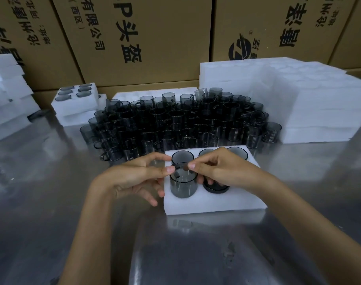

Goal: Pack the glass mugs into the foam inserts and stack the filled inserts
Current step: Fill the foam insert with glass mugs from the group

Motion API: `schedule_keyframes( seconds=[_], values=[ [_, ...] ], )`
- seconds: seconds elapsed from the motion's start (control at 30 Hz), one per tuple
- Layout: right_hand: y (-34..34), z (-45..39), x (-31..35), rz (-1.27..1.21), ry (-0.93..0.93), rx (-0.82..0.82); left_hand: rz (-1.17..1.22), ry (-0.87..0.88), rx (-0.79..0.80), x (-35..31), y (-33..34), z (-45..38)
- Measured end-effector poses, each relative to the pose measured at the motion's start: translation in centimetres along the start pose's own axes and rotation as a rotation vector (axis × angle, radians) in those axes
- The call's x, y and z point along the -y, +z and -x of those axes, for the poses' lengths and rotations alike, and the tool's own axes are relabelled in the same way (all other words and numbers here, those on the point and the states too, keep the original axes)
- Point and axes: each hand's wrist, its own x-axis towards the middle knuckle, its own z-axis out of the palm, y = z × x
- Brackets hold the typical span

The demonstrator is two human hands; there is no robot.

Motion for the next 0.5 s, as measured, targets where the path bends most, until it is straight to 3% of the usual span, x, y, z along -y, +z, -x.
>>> schedule_keyframes(
  seconds=[0.5],
  values=[
    [0.0, -0.5, 0.1, 0.015, 0.056, 0.055, -0.070, -0.008, -0.010, 1.1, -0.1, -0.5]
  ],
)
